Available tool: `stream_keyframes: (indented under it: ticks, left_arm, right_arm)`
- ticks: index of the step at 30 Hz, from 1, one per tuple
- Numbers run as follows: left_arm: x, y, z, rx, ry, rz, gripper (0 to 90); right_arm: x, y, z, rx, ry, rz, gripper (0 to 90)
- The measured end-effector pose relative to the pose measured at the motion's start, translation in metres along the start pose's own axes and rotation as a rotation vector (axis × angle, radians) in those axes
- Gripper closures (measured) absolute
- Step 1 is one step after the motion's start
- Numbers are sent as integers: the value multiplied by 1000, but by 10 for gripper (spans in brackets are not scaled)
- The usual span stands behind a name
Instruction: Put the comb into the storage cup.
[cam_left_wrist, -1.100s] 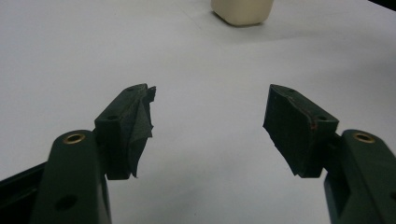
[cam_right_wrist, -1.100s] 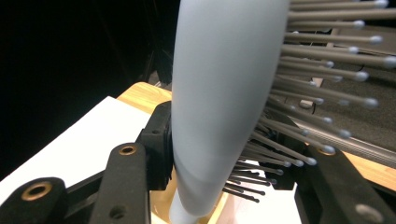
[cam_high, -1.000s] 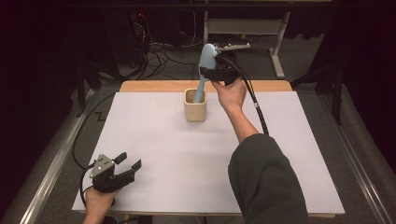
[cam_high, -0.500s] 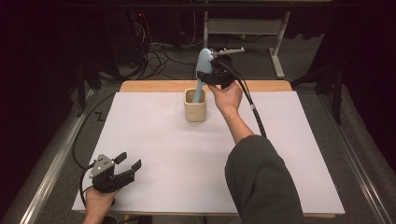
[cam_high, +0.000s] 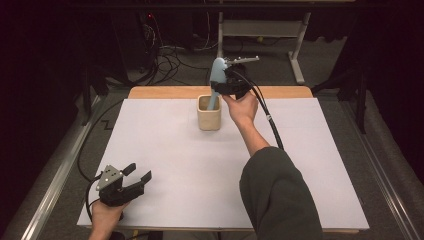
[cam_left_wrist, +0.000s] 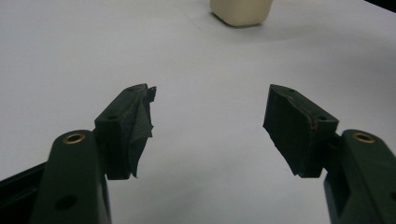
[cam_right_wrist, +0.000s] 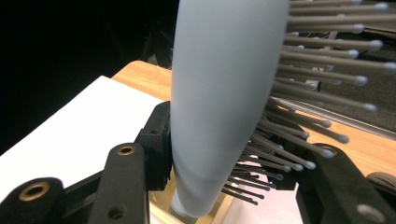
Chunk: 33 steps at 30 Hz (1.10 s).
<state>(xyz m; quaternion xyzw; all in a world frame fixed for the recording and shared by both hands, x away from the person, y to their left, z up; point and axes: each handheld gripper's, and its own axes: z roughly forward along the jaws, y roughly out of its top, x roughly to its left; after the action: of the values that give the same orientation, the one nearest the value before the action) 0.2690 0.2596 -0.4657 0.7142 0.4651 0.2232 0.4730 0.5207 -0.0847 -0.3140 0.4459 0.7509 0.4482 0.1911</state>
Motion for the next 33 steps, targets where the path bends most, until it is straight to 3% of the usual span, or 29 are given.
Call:
stream_keyframes:
  ticks: [33]
  left_arm:
    - [0,1,0,-4,-3,1,327]
  right_arm:
    - [-2,-20,19,69,-13,-1,516]
